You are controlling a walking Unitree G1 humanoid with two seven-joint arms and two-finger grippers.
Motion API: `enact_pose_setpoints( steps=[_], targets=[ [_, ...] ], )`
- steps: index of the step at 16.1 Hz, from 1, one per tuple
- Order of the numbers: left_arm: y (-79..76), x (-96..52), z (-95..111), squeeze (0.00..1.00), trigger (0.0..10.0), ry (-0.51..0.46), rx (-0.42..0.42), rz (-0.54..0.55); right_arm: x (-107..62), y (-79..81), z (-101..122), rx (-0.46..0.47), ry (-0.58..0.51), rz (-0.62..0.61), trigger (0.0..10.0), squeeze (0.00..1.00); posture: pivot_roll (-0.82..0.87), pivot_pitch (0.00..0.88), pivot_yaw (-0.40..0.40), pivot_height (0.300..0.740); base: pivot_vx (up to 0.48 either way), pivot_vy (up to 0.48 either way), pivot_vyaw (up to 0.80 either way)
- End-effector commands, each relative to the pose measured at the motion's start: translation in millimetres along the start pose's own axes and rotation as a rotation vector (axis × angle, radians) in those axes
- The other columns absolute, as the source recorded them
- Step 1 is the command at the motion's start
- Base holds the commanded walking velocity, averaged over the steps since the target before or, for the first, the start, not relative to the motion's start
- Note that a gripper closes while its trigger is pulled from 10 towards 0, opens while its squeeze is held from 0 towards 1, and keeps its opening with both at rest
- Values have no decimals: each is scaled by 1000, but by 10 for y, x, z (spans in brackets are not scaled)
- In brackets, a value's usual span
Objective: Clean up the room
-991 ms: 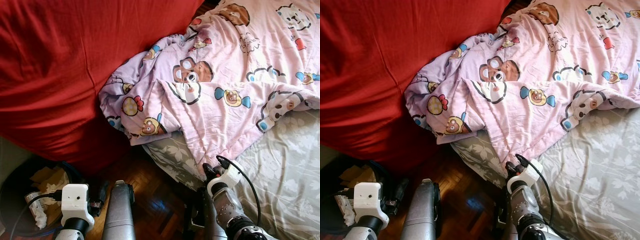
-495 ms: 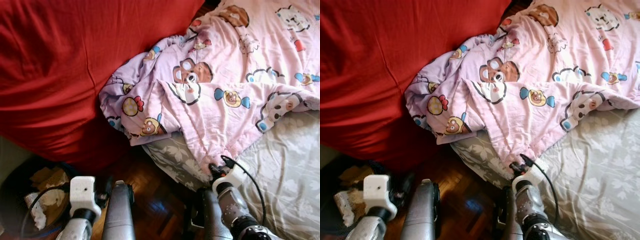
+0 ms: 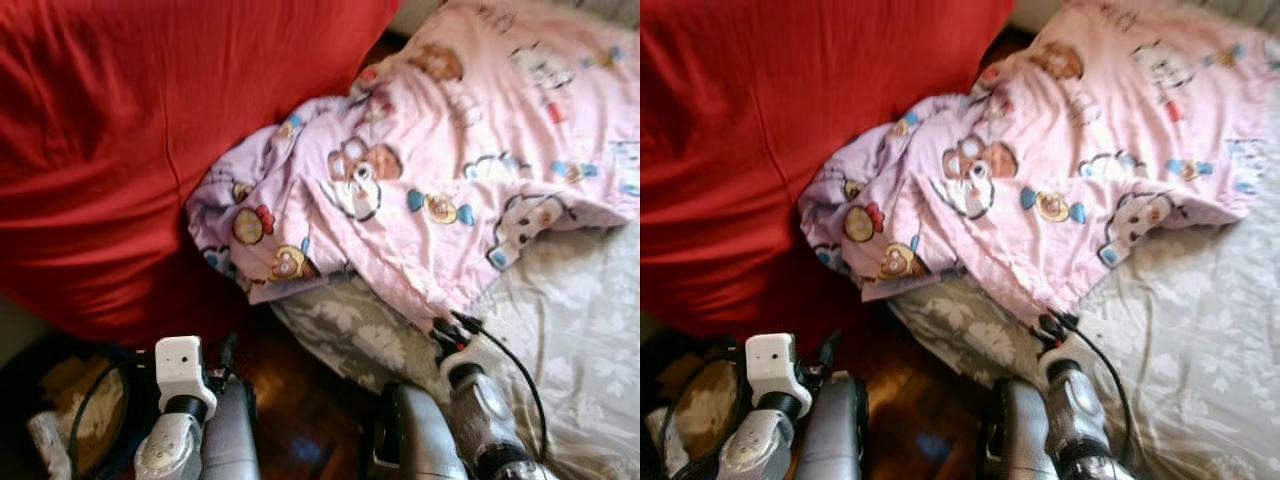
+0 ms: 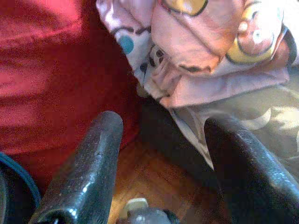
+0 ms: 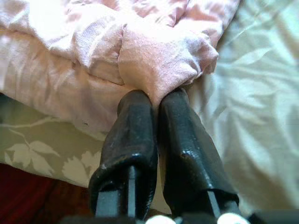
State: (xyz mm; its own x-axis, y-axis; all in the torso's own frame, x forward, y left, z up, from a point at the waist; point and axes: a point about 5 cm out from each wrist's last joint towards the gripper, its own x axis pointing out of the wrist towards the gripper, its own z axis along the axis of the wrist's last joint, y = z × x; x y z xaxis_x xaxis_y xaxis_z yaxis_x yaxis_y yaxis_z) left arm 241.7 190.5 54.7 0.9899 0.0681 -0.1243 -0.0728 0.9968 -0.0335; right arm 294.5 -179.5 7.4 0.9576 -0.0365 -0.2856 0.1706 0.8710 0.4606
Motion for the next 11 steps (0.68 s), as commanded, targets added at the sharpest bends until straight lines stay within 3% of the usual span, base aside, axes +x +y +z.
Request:
enact_pose_setpoints(
  steps=[1,3,6,11],
  targets=[
    [14,-7,-80,0,10000,23,-23,15,-51,-77,-11,-23,-14,-10,0,0,71,143,-44,611,0,0,0],
    [28,106,-81,0,10000,15,-47,21,-88,-82,2,-108,-33,27,10000,0,44,127,-38,611,0,0,0],
    [65,174,-108,0,10000,17,-52,37,-69,-85,44,-103,-43,25,10000,0,28,96,-38,611,0,0,0],
    [137,238,-210,0,10000,40,-88,74,-57,-18,-4,-143,-16,40,10000,0,30,60,-33,661,0,0,0]
  ],
)
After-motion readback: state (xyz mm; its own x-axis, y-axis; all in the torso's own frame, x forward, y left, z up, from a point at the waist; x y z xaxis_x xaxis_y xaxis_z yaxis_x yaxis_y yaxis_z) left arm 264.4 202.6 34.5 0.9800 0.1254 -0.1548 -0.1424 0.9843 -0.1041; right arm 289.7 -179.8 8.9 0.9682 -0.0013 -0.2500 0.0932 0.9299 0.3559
